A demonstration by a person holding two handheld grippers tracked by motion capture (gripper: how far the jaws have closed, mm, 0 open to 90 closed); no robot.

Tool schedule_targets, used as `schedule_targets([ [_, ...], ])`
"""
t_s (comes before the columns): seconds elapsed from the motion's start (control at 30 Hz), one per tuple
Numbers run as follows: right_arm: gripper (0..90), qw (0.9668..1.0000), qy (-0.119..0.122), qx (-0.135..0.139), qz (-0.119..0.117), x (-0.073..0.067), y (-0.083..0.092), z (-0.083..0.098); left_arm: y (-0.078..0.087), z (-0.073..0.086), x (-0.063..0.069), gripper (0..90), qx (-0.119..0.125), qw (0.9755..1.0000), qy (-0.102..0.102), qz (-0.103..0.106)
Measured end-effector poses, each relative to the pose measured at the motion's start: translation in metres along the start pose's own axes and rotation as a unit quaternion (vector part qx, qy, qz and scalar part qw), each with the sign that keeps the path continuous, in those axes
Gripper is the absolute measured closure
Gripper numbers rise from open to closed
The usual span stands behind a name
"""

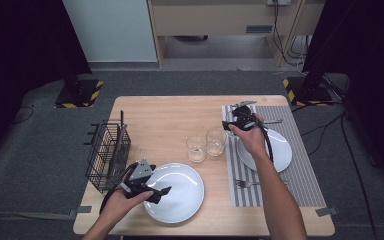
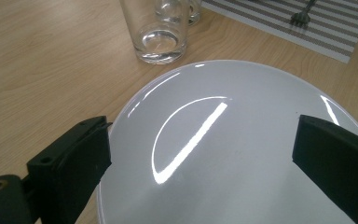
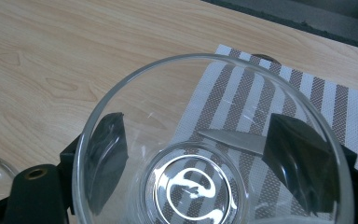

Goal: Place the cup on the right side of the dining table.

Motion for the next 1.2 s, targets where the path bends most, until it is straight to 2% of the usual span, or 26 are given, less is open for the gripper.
schedule_targets([
  [1.2,19.3,0.9999,0.0,-0.011,0.01,0.004,-0.0086,0.0041,0.0,0.0002,0.0,3.7,0.001,1.0,0.002,0.002],
])
Point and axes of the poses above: each handheld gripper's, and its own axes: y roughly backward along the jaws, z roughly out of its underside, x roughly to its right, the point moved 5 cm from there along -y, roughly forward along the jaws, and after that the axes turned 5 degrees about -z, right-handed, at the moved point
